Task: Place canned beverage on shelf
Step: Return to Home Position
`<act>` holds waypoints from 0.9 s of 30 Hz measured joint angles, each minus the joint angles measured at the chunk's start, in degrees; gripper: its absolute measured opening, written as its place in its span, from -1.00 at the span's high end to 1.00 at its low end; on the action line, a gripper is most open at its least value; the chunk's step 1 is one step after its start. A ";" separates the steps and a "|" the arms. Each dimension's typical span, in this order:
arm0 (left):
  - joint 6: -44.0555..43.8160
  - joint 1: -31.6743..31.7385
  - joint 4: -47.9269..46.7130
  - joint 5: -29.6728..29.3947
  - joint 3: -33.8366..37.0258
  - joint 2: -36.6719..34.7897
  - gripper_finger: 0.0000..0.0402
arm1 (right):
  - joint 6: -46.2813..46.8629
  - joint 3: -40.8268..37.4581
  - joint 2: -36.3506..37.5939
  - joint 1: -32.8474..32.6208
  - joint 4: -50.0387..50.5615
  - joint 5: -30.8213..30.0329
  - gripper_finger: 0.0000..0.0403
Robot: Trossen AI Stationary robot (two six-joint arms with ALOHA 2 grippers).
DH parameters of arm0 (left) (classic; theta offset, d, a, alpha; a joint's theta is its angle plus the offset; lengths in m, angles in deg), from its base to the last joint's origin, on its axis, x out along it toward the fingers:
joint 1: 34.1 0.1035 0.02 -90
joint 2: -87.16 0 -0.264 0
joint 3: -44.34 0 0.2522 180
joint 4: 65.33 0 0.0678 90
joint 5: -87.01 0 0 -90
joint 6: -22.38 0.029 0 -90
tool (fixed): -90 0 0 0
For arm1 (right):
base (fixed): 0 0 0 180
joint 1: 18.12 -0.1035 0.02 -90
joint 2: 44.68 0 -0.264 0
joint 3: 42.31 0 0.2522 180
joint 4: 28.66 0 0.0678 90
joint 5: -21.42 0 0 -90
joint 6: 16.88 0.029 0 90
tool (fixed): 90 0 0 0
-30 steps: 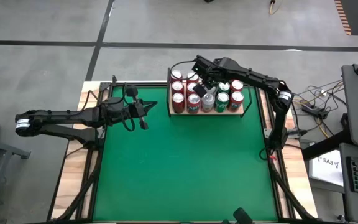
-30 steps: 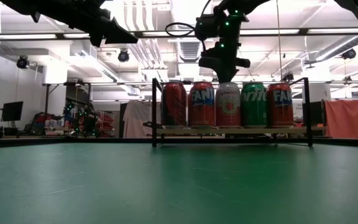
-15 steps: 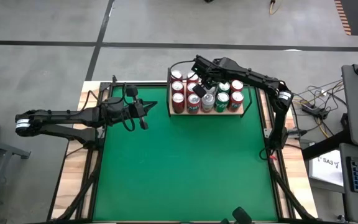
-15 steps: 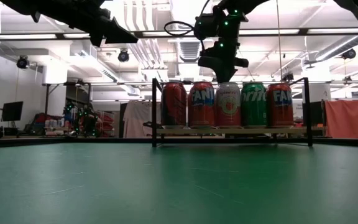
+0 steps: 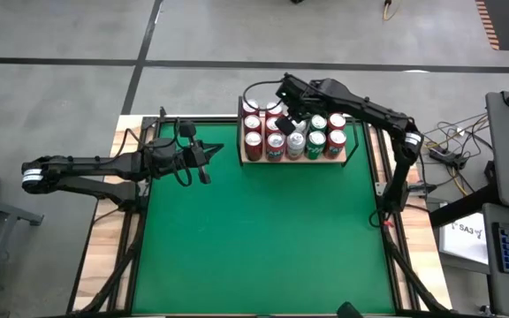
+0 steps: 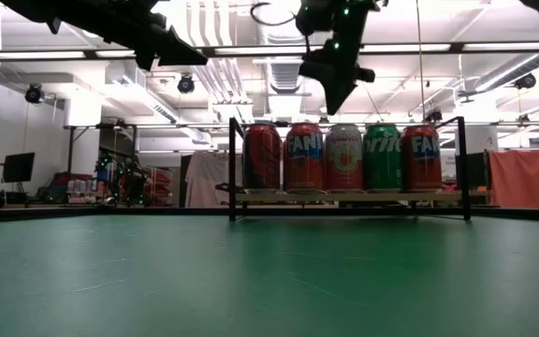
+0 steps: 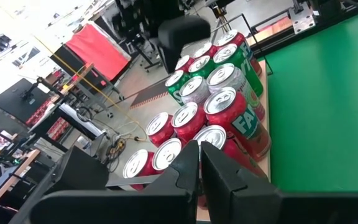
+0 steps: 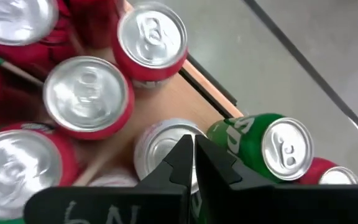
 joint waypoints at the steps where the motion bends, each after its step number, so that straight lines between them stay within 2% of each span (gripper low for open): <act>1: -0.04 -0.02 -0.04 0.00 0.00 0.00 1.00 | -0.45 -0.02 0.60 -0.49 -0.28 0.02 0.95; 5: -1.36 -0.01 -0.15 0.00 0.00 0.00 1.00 | -2.90 -2.50 4.25 -4.16 -3.15 0.00 0.95; 9: -10.35 -0.91 -2.90 0.76 0.00 -0.97 1.00 | -8.36 -11.80 10.06 -10.04 -16.68 0.68 0.95; 14: -21.63 -3.10 -9.94 10.93 0.17 -3.57 1.00 | -14.47 -24.22 16.65 -17.63 -33.32 1.32 0.96; 17: -24.27 -4.97 -13.47 14.22 0.14 -6.30 1.00 | -16.67 -29.84 19.64 -20.74 -38.77 2.97 0.95; 21: -24.82 -5.70 -21.64 13.87 0.23 -10.70 1.00 | -18.66 -36.87 23.62 -22.58 -46.17 9.54 0.96; 27: -27.14 -5.70 -25.39 14.70 2.25 -20.40 1.00 | -19.00 -49.17 30.23 -23.68 -58.48 10.12 0.95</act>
